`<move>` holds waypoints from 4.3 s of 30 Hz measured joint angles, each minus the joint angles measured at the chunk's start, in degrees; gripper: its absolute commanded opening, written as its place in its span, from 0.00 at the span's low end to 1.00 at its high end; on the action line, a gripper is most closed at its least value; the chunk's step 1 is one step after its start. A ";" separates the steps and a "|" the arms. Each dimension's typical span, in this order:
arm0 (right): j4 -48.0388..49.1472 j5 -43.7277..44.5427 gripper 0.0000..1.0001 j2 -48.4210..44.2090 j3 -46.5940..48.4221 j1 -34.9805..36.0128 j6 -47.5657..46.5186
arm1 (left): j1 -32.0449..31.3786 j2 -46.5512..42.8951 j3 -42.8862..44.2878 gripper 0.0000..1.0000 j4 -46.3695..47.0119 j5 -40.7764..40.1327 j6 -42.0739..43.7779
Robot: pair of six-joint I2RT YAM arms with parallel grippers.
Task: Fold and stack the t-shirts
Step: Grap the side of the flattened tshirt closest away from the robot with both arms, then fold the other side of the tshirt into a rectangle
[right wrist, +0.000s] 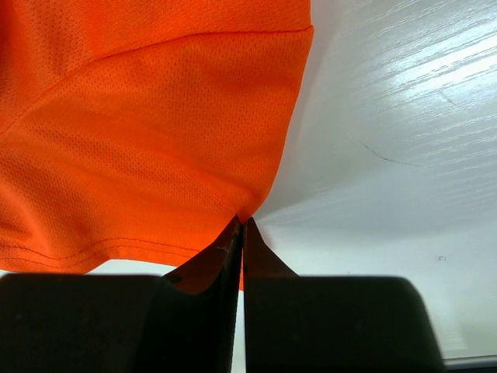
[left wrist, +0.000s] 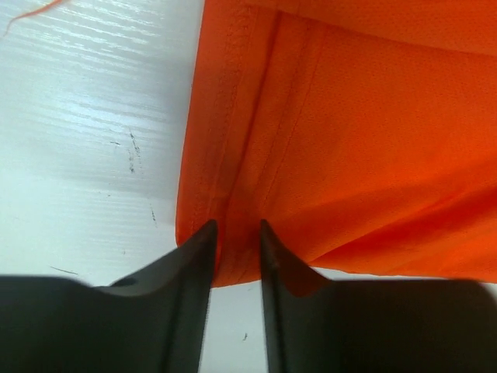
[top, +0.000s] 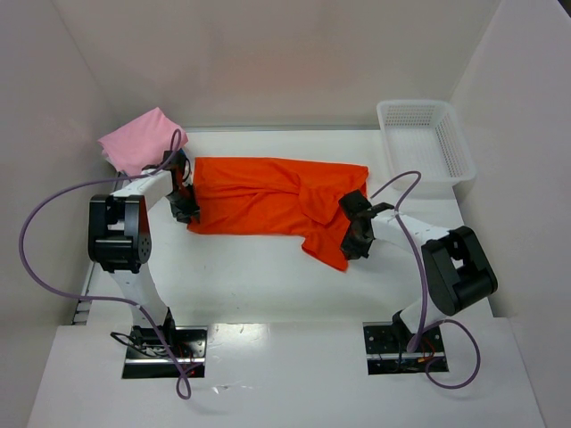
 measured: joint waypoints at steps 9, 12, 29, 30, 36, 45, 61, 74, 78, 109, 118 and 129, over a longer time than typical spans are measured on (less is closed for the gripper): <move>-0.09 0.04 0.01 0.00 0.28 -1.38 -0.83 | 0.07 -0.04 -0.59 0.00 -0.50 0.04 0.02; -0.50 0.20 0.00 -0.37 0.81 -3.96 -1.33 | 0.35 -0.13 -0.39 0.00 -1.20 -0.26 0.00; -2.23 1.25 0.00 -2.01 16.92 -7.34 -8.15 | 0.96 2.40 18.34 0.00 -3.69 -0.48 0.31; -2.05 1.22 0.00 -1.73 18.08 -7.82 -8.68 | 0.96 3.23 19.74 0.00 -3.63 -0.50 0.31; 0.87 0.52 0.00 3.50 23.54 -12.15 -11.74 | 1.18 9.20 26.60 0.00 -4.61 -0.74 0.31; 3.82 -0.66 0.00 15.04 34.12 -14.86 -15.17 | 2.49 19.06 40.22 0.00 -5.86 -0.79 0.31; 7.45 -3.43 0.00 28.92 44.94 -15.28 -17.86 | 3.28 28.55 51.98 0.00 -7.80 -3.78 0.22; 8.59 -5.07 0.11 35.19 52.78 -16.72 -19.96 | 4.55 32.89 60.59 0.30 -8.94 -4.02 0.07; 8.61 -5.66 0.47 37.44 53.02 -16.74 -20.50 | 4.55 34.64 62.07 0.64 -9.44 -4.28 0.11; 15.67 -14.73 0.62 26.97 39.52 -7.65 -20.55 | -12.02 22.45 41.29 0.93 -3.72 8.61 9.05; 16.92 -13.92 0.53 28.13 40.09 -8.24 -20.41 | -13.60 22.69 39.43 0.93 -1.03 8.85 9.03; 17.22 -12.44 0.49 37.27 49.46 -8.24 -21.92 | -13.18 25.03 39.43 0.94 -0.28 8.72 8.92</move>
